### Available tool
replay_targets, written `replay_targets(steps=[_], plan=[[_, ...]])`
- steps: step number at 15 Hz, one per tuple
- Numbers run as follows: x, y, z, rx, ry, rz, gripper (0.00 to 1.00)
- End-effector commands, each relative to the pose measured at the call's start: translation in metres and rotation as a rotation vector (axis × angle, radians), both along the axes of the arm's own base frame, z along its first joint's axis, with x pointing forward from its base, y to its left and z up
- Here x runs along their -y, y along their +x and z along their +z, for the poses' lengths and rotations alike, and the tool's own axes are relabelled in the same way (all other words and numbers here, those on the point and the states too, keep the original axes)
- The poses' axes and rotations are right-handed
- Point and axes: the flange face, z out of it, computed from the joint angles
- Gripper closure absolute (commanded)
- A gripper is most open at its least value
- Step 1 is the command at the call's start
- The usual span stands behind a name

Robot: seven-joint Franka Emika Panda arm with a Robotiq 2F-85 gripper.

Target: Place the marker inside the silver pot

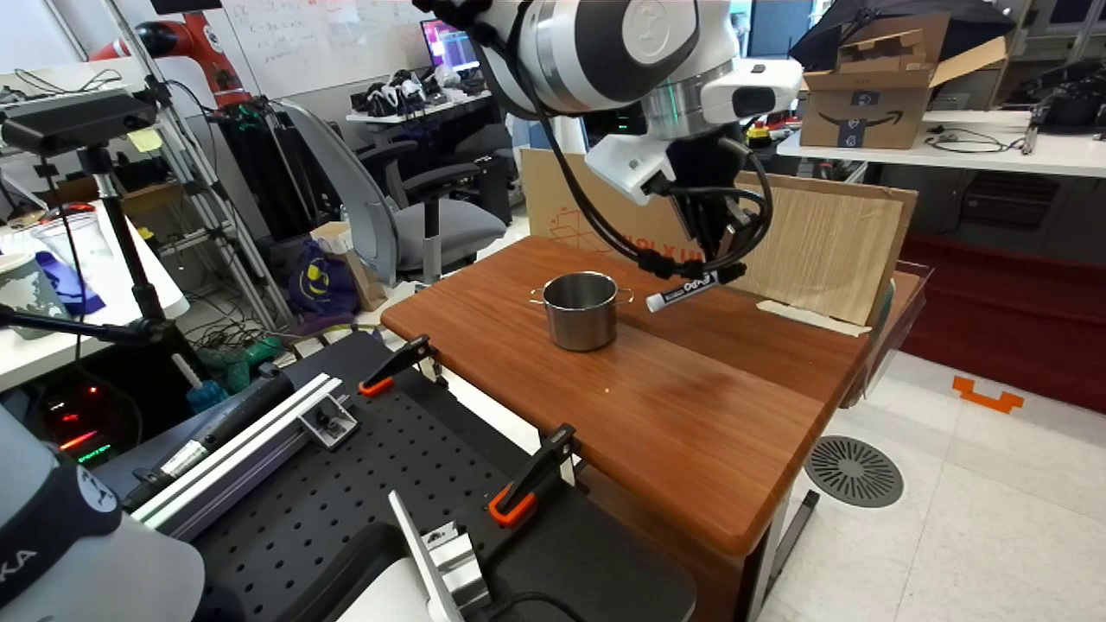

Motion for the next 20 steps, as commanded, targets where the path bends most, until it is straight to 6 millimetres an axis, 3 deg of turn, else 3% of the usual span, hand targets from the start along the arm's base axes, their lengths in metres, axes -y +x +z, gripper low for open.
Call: replay_targets(steps=[1, 12, 20], plan=[[-0.021, -0.005, 0.015, 0.078, -0.043, -0.030, 0.95], [-0.064, -0.014, 0.035, 0.234, -0.182, -0.069, 0.95], [-0.105, -0.028, 0.030, 0.238, -0.215, -0.050, 0.95]])
